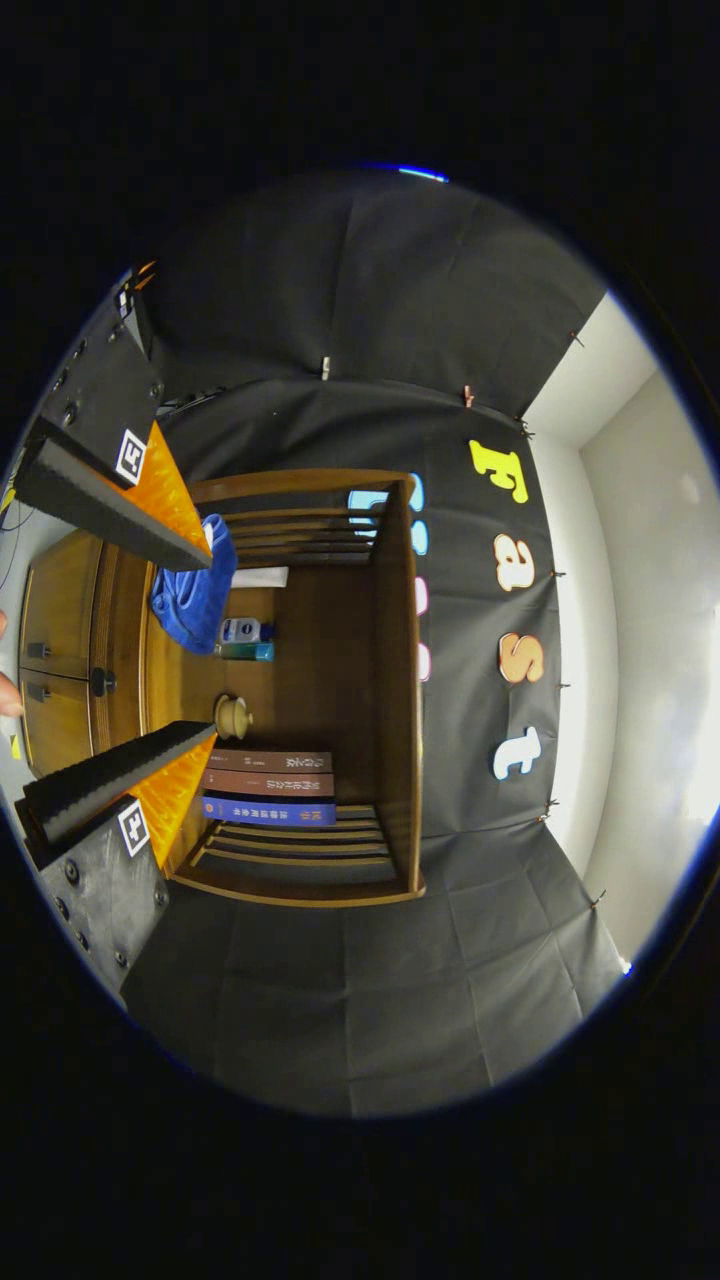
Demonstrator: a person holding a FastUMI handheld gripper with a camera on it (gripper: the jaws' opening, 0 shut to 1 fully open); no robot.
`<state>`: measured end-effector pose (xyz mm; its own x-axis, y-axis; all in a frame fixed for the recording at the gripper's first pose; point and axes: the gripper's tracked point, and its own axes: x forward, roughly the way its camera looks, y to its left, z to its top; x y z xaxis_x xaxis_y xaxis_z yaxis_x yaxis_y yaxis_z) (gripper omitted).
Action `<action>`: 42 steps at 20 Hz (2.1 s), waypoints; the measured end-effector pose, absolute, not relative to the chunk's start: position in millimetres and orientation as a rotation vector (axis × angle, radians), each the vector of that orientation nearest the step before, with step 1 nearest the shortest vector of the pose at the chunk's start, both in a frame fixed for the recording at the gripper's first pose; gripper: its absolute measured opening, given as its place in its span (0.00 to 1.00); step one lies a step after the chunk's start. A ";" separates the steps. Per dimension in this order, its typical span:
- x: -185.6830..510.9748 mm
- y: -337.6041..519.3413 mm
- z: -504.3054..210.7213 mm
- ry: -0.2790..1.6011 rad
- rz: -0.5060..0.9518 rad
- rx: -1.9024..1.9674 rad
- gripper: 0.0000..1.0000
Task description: Pull open the drawer, take out the items inside it, and place them on the countertop above the cabinet.
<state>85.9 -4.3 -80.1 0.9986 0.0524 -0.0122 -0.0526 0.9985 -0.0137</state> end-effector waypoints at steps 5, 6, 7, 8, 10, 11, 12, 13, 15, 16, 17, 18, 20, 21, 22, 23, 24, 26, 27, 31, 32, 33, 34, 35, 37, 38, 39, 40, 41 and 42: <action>131.8 -9.8 -158.6 0.088 0.030 -0.027 0.98; 139.5 -8.5 -178.1 0.111 0.031 -0.029 0.98; 145.2 -9.6 -197.7 0.133 0.033 -0.025 0.99; 150.2 -11.3 -216.9 0.150 0.025 -0.018 0.99; 159.2 -16.7 -254.3 0.190 0.013 -0.007 0.98; 164.7 -19.1 -269.5 0.203 0.009 0.003 0.98; 168.7 -21.1 -284.4 0.213 0.010 0.014 0.98; 176.9 -22.4 -298.4 0.229 0.009 0.022 0.98; 190.7 -26.8 -317.3 0.248 -0.002 0.019 0.95; 196.6 -30.4 -327.5 0.264 -0.014 0.017 0.94; 197.6 -38.5 -335.3 0.273 -0.022 0.019 0.86; 201.3 -39.7 -342.5 0.286 -0.023 0.023 0.78; 209.5 -41.6 -357.5 0.310 -0.033 0.023 0.70; 212.6 -43.4 -361.8 0.320 -0.039 0.020 0.70; 216.8 -45.1 -366.1 0.329 -0.051 0.028 0.62; 218.6 -45.0 -368.7 0.329 -0.054 0.044 0.54; 217.2 -45.4 -368.4 0.331 -0.060 0.052 0.54; 220.6 -45.4 -370.6 0.325 -0.068 0.045 0.50; 219.5 -46.0 -371.6 0.321 -0.069 0.034 0.46; 215.1 -46.3 -368.5 0.318 -0.058 0.011 0.30; 213.5 -46.4 -368.3 0.324 -0.053 0.009 0.30; 210.5 -46.4 -367.7 0.326 -0.050 0.007 0.30; 206.1 -47.0 -367.5 0.329 -0.047 0.007 0.30; 200.1 -46.6 -367.0 0.331 -0.045 0.013 0.30; 186.6 -46.2 -365.3 0.335 -0.043 0.024 0.30; 178.0 -45.4 -363.3 0.334 -0.043 0.027 0.30; 171.0 -45.5 -363.4 0.334 -0.042 0.030 0.30; 163.4 -44.8 -362.4 0.334 -0.041 0.033 0.30; 155.6 -45.0 -361.4 0.334 -0.039 0.035 0.30; 147.9 -44.7 -360.5 0.336 -0.041 0.041 0.30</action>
